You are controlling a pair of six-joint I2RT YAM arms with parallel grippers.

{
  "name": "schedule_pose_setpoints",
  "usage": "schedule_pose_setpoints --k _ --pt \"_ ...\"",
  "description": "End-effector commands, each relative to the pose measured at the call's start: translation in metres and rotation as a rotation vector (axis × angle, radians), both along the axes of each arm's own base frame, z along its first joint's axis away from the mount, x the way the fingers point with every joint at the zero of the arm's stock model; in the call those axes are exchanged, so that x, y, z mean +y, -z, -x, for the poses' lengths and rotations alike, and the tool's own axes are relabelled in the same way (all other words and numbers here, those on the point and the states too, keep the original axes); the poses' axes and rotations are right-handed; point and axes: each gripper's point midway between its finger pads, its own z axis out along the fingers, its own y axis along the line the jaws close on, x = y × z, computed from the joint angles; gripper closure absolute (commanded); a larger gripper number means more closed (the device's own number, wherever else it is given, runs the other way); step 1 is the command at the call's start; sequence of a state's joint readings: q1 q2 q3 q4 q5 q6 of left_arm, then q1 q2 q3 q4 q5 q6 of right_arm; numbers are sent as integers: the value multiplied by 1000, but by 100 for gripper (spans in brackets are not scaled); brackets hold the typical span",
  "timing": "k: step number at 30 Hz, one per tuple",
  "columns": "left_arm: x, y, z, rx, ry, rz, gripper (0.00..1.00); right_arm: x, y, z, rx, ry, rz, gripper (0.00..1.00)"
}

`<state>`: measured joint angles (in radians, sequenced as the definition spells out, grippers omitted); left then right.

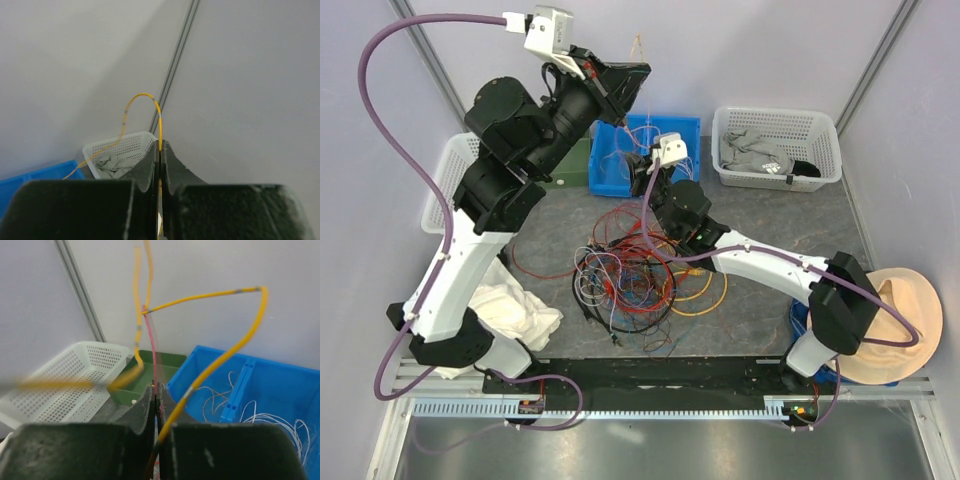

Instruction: Untangle the cables

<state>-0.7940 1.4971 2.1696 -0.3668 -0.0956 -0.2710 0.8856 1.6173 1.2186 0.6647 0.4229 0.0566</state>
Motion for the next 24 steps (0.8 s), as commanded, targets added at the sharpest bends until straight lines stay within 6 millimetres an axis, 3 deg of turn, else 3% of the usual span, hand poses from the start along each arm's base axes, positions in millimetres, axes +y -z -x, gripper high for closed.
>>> schedule_pose_setpoints --k 1,2,3,4,5,6,10,11,15,19,24 --pt "23 -27 20 -53 -14 54 98 -21 3 4 15 50 -60 100" --pt "25 -28 19 -58 -23 54 98 -26 1 8 15 48 -70 100" --pt "25 -29 20 -59 -25 55 98 -30 19 11 45 48 -50 100" --pt "28 -34 21 -70 -29 61 98 -34 26 15 56 49 -52 100" --pt "31 -37 20 -79 -47 60 98 -42 22 21 62 51 -82 100" --pt "34 -40 20 -87 -58 64 98 -48 45 26 96 53 -58 100" --pt "47 -62 21 -153 -111 87 98 -71 84 41 185 77 -52 100" --pt "50 -68 21 -171 -126 99 98 -78 106 45 228 92 -29 100" --pt "63 -96 23 -245 -181 144 98 -92 143 54 306 126 14 100" --pt "70 -107 19 -286 -231 163 98 -105 177 61 397 154 23 100" --pt "69 -112 16 -311 -242 179 98 -116 235 85 554 137 17 100"
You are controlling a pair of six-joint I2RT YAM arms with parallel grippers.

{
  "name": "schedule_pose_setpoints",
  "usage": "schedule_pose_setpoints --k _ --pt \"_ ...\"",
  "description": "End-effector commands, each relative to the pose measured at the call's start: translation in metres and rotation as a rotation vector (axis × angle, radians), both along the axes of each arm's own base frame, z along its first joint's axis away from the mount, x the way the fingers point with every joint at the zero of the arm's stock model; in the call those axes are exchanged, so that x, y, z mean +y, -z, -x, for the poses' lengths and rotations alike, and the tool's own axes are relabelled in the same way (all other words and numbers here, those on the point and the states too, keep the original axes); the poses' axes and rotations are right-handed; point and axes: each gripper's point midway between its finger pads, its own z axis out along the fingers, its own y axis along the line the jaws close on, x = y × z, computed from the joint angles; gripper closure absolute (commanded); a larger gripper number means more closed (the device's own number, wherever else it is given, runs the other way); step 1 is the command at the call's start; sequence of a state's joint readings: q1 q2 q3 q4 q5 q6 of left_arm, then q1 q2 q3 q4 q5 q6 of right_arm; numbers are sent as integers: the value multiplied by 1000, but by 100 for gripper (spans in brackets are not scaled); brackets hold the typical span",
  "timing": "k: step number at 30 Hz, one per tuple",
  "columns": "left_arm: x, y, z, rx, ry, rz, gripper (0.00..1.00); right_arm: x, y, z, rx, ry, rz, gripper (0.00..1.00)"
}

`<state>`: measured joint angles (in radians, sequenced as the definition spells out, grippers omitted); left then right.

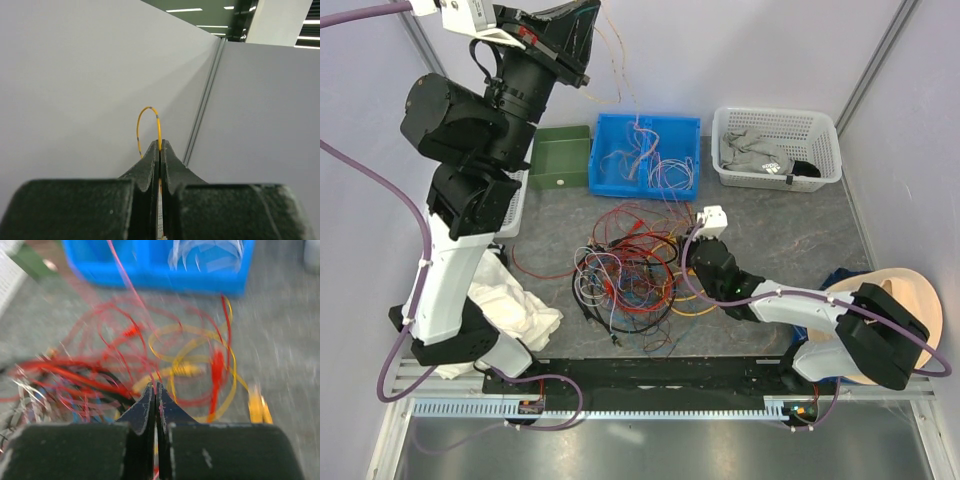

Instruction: Untangle the cables

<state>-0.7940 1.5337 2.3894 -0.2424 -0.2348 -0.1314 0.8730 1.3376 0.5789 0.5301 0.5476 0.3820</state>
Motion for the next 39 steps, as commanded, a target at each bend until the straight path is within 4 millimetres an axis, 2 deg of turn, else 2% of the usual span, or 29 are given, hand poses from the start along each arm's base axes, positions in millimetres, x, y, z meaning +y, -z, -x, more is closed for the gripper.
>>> schedule_pose_setpoints --k 1,2,4,5,11,17,24,30,31,32,33,34,36,38,39 --pt "9 -18 -1 -73 -58 29 98 -12 38 20 131 28 -74 100" --pt "8 -19 -1 -77 -57 29 98 -18 50 25 157 32 -60 100" --pt "10 -24 0 -98 -64 41 98 -24 57 31 177 46 -69 100" --pt "11 -27 2 -108 -66 47 98 -30 66 35 198 54 -51 100" --pt "17 -42 6 -162 -83 78 98 -50 90 57 278 75 -51 100" --pt "13 -38 -1 -156 -97 68 98 -69 103 74 310 98 -60 100" --pt "17 -42 1 -172 -111 78 98 -87 120 88 348 125 -42 100" --pt "15 -40 0 -168 -106 72 98 -81 111 91 330 85 -99 100" --pt "13 -37 -3 -160 -108 64 98 -78 106 90 317 75 -117 94" --pt "12 -35 -4 -155 -110 61 98 -73 102 90 312 48 -117 82" --pt "7 -28 -10 -138 -110 43 98 -71 98 89 310 44 -120 59" --pt "4 -24 -13 -128 -111 33 98 -71 97 89 321 45 -107 51" --pt "-6 -7 -25 -90 -117 -3 98 -67 81 83 305 51 -117 37" --pt "-11 8 -36 -46 -136 -29 98 -65 60 78 284 58 -120 31" --pt "-17 23 -46 -26 -160 -77 98 -67 52 76 266 70 -112 24"
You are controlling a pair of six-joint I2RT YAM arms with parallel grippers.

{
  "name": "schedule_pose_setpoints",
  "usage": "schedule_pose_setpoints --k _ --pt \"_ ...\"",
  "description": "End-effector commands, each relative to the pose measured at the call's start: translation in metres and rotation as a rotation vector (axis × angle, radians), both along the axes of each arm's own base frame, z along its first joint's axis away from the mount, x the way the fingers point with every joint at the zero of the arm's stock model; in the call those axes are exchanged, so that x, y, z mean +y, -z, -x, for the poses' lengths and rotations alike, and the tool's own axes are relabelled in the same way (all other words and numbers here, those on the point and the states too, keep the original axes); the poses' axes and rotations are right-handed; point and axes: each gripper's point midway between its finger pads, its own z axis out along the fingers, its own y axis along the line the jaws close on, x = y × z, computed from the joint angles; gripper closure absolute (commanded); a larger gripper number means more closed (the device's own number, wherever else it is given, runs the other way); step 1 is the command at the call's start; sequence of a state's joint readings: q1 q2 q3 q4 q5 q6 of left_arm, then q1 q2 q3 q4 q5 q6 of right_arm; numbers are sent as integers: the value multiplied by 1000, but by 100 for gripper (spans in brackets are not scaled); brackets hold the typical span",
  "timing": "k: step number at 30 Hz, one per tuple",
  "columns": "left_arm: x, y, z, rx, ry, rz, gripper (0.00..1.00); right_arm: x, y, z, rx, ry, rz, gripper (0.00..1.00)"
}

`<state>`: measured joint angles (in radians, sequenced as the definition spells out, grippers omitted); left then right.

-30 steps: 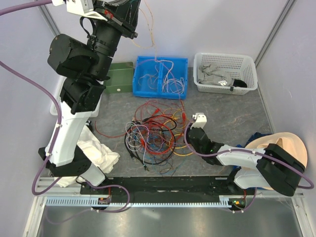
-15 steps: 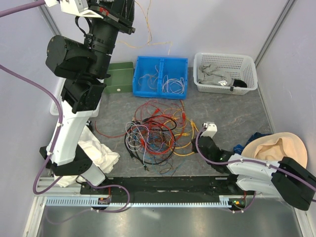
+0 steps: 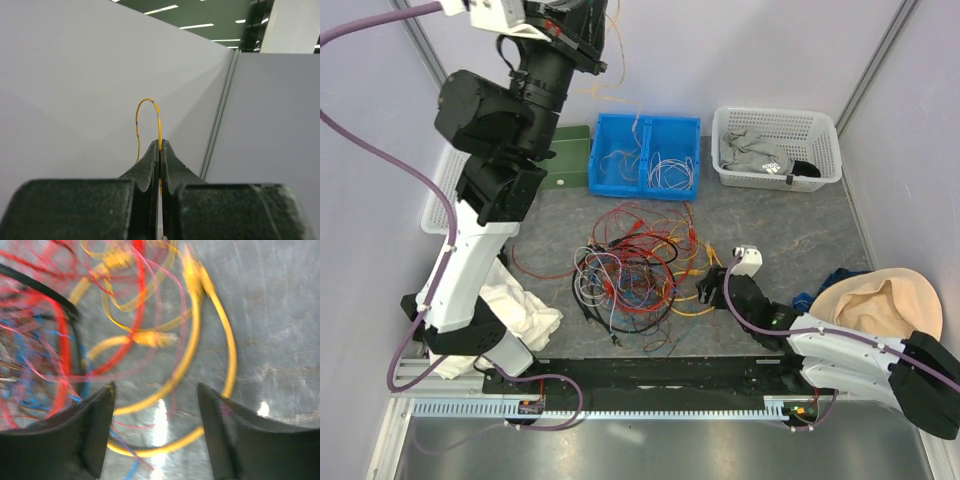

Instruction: Untangle the cables

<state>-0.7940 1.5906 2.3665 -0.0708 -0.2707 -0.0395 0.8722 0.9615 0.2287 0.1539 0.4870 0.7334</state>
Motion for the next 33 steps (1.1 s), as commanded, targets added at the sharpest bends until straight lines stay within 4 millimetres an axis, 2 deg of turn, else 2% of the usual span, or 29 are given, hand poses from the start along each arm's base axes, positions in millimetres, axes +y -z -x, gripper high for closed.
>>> schedule_pose_setpoints --k 1,2,3,4,6,7,9,10,12,13,15,16,17,18,19,22,24,26,29,32,33 --pt "-9 40 -33 86 -108 -99 98 7 -58 -15 -83 20 -33 21" --pt "-14 51 -41 109 -122 -123 98 10 -81 -21 -116 30 -56 17" --pt "-18 68 -51 146 -136 -161 98 6 -86 -23 -122 39 -29 9" --pt "-17 80 -63 179 -163 -179 98 6 -104 -24 -140 41 -34 8" --pt "-24 116 -87 269 -178 -232 98 5 -119 -24 -161 38 -37 8" --pt "-18 130 -101 310 -181 -236 98 5 -129 -25 -174 35 -35 7" --pt "-20 161 -127 394 -169 -242 98 4 -142 -24 -195 26 -47 7" --pt "-10 178 -143 440 -178 -263 98 4 -148 -23 -203 15 -47 7" --pt "-7 208 -169 521 -175 -252 98 5 -158 -21 -220 -4 -58 7" --pt "4 219 -184 552 -181 -250 98 5 -164 -20 -230 -10 -63 7" --pt "7 231 -199 585 -158 -229 98 4 -171 -19 -248 -20 -68 8" --pt "8 250 -217 622 -155 -238 98 4 -174 -18 -255 -23 -71 8" --pt "9 252 -222 631 -147 -232 98 3 -176 -19 -262 -23 -67 7" --pt "6 260 -229 650 -129 -216 98 2 -179 -19 -271 -20 -67 8" --pt "6 276 -242 679 -114 -218 98 1 -181 -19 -275 -20 -65 8" --pt "2 290 -258 714 -65 -167 98 0 -186 -21 -291 -13 -58 8" --pt "-3 307 -273 736 -46 -140 98 -1 -188 -22 -297 -12 -48 8" --pt "-2 325 -288 759 -64 -127 98 -2 -190 -23 -305 -9 -42 8" --pt "0 343 -306 759 -111 -140 98 -5 -192 -22 -317 -6 -29 8" --pt "2 355 -317 758 -140 -171 98 -10 -190 -23 -327 5 -6 8" --pt "1 365 -321 771 -145 -181 98 -11 -188 -23 -327 8 -2 7"
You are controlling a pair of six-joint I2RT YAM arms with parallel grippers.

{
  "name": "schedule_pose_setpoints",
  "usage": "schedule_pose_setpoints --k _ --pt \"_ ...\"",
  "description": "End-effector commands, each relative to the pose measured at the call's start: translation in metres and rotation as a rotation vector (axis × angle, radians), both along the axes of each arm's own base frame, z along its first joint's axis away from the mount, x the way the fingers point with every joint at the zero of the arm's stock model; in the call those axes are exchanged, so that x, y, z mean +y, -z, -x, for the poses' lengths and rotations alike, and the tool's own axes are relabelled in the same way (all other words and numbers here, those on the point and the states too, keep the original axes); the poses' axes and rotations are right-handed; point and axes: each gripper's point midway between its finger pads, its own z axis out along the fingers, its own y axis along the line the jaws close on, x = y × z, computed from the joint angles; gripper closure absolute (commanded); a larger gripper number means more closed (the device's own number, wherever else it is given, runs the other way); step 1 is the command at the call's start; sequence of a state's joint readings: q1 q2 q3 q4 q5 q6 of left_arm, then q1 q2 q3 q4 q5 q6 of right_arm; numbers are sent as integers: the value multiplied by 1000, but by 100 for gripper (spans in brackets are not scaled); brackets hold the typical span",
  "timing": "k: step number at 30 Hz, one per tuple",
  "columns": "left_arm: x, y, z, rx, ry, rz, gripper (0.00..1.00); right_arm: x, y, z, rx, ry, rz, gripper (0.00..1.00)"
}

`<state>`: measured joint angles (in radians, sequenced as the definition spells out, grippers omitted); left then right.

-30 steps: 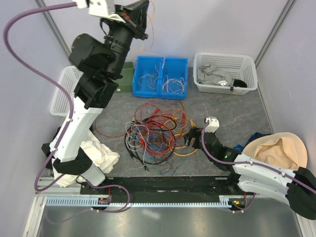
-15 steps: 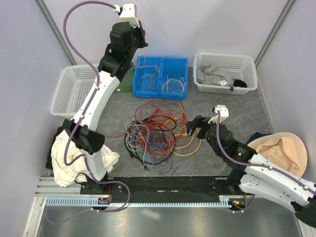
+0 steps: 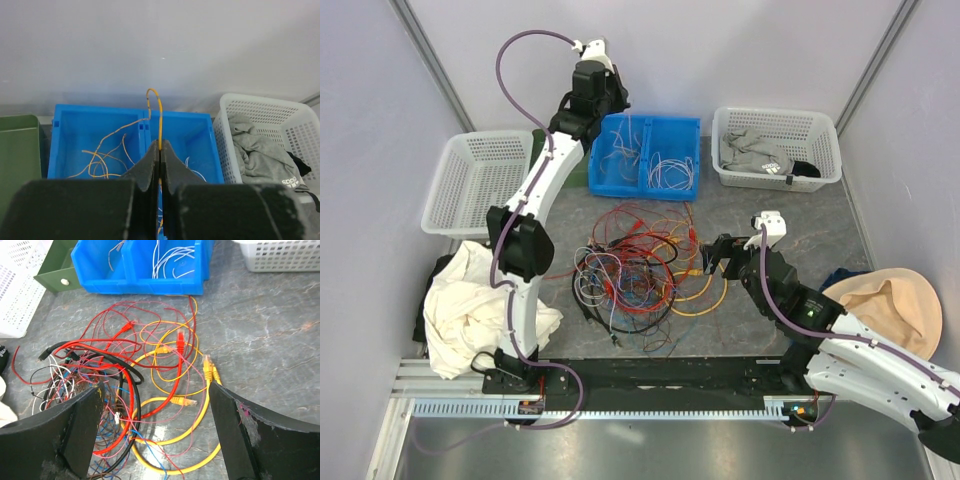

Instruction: Untangle the cables

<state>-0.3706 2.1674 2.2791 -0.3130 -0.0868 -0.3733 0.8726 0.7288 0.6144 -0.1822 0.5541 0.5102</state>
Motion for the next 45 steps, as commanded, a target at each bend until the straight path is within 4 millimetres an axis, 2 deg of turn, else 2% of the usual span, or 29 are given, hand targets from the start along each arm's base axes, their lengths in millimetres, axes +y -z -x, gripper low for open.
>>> schedule_pose_setpoints --k 1,7,9,11,12,14,16,17,18,19,22,25,26,28,29,30,32,34,35,36,37,38,39,40,41,42,43,44,45 --pt "0 -14 -16 -73 -19 20 98 -10 -22 -4 -64 37 2 7" --pt "-5 33 -19 10 1 -7 98 -9 -18 -6 -59 40 21 7" --pt "-4 37 -17 23 1 -12 98 -9 -17 -6 -57 42 26 7" --pt "-1 54 -12 59 -7 -32 98 -10 -16 -6 -58 44 26 7" --pt "3 51 -10 56 -19 -34 98 -11 -16 -6 -59 46 27 6" --pt "7 68 -6 89 -21 -63 94 -10 -16 -6 -58 45 24 7" --pt "10 70 -2 95 -25 -83 66 -10 -17 -5 -60 41 18 6" --pt "12 70 -1 97 -36 -88 41 -10 -18 -5 -61 38 13 6" --pt "14 67 -1 93 -42 -90 28 -10 -19 -4 -61 39 9 6" --pt "16 60 1 83 -44 -92 3 -11 -20 -4 -64 41 2 6" --pt "21 39 6 51 -59 -93 0 -11 -22 -2 -66 39 -13 6" --pt "28 -1 20 -9 -73 -80 0 -12 -20 -1 -62 41 -19 6" --pt "30 -28 32 -53 -76 -64 0 -11 -18 -1 -59 38 -18 7" --pt "32 -46 47 -83 -78 -75 0 -11 -15 -2 -53 40 -13 6" --pt "33 -75 65 -132 -86 -61 0 -10 -14 -2 -49 39 -13 6" --pt "33 -75 74 -132 -84 -69 0 -10 -14 -2 -48 40 -16 6" --pt "28 -91 99 -155 -74 -45 0 -6 -13 -3 -44 28 -18 7" --pt "30 -102 136 -158 -58 24 0 -2 -11 -2 -38 9 -17 7" --pt "14 -99 154 -147 8 46 1 0 -11 -2 -38 4 -17 7" --pt "13 -92 181 -127 40 74 0 1 -10 -2 -37 -3 -19 7" --pt "7 -85 195 -114 69 77 0 2 -7 -2 -31 -12 -11 7" --pt "-6 -79 217 -103 101 81 0 2 -3 -1 -26 -13 -8 7" --pt "-10 -43 229 -37 101 67 0 2 -2 -1 -25 -13 -12 7" --pt "-4 -54 252 -70 108 99 0 3 -1 1 -24 -19 -17 7" --pt "-10 -44 268 -58 110 108 0 4 4 2 -17 -29 -21 7" --pt "-9 -8 279 7 100 107 0 5 6 3 -15 -36 -26 7" --pt "-1 -15 297 -9 103 148 0 7 9 4 -8 -42 -29 8" --pt "-3 -4 309 11 115 158 0 9 15 5 4 -53 -31 8" --pt "-1 24 319 60 115 160 0 12 19 7 19 -70 -37 9"
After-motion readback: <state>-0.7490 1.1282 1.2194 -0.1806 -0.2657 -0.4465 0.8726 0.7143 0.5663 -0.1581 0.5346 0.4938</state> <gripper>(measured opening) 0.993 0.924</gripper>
